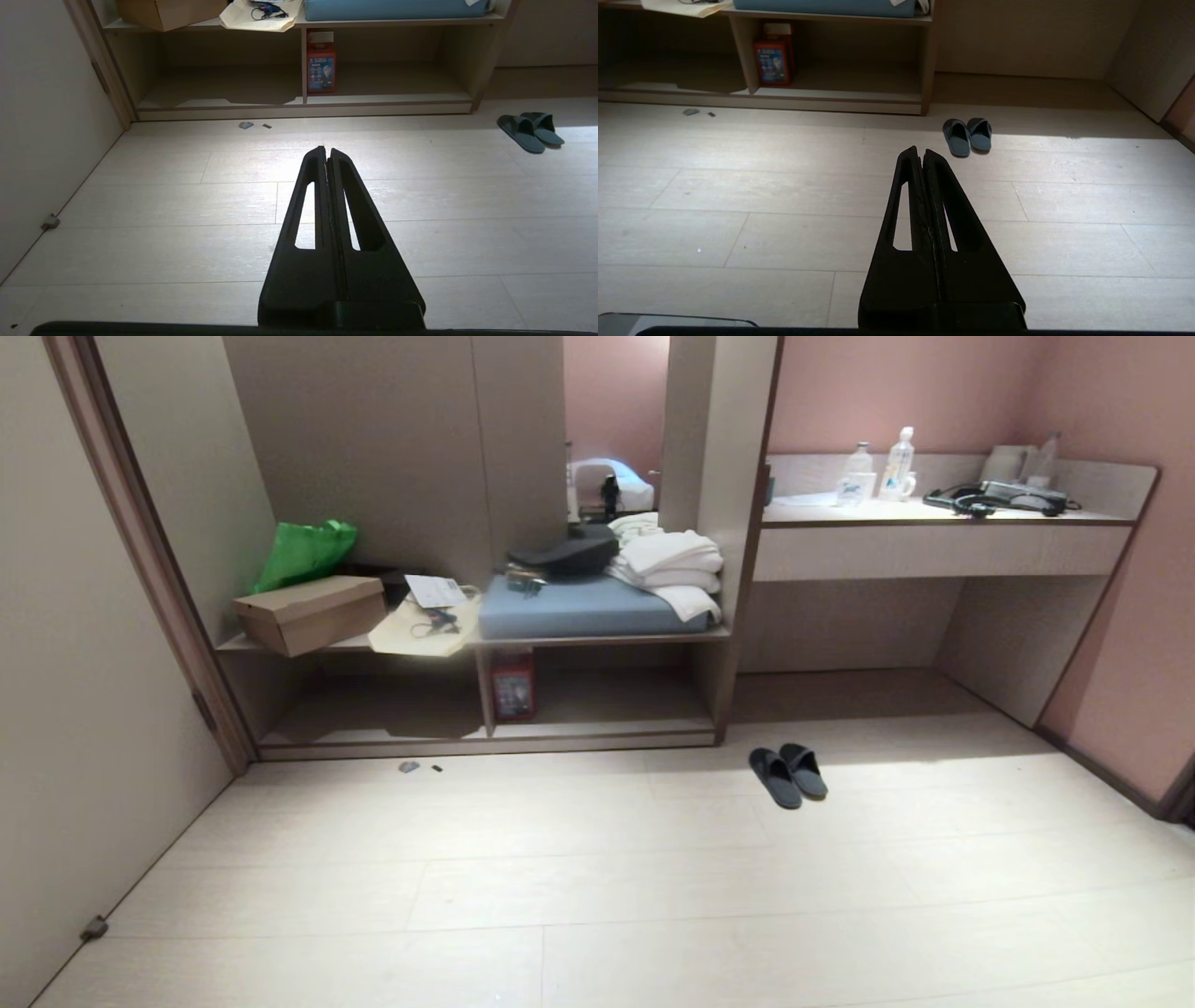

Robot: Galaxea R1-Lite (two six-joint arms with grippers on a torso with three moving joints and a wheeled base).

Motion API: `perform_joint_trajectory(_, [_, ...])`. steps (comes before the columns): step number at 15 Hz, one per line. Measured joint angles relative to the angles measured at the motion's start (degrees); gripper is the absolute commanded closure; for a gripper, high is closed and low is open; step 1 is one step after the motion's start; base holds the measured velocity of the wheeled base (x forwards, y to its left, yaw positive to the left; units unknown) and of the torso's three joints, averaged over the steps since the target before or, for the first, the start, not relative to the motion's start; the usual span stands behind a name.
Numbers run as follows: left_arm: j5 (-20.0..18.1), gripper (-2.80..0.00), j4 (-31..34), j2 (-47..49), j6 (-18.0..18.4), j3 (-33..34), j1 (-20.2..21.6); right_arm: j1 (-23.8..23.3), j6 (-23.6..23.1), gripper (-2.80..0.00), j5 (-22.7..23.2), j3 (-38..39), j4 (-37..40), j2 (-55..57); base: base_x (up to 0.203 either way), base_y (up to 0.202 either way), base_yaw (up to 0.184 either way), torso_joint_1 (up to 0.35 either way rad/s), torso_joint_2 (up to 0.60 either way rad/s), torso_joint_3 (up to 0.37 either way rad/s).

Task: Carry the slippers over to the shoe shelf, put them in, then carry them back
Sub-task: Pick up the slippers on the floor

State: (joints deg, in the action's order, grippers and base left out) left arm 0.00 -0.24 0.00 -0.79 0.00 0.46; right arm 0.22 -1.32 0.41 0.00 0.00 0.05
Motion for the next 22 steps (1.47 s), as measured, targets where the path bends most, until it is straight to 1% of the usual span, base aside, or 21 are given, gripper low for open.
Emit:
perform_joint_trajectory(8, [0.00,0.00,0.00,0.00,-0.32,0.00,0.02,0.02,0.11,0.00,-0.01,0.00,0.00,0.00,0.012,0.000,0.000,0.000,0.00,0.000])
perform_joint_trajectory(22, [0.00,0.00,0.02,0.00,-0.24,0.00,0.00,0.02,0.05,0.00,-0.11,0.00,0.00,0.00,0.194,0.000,-0.001,0.002,0.00,0.001])
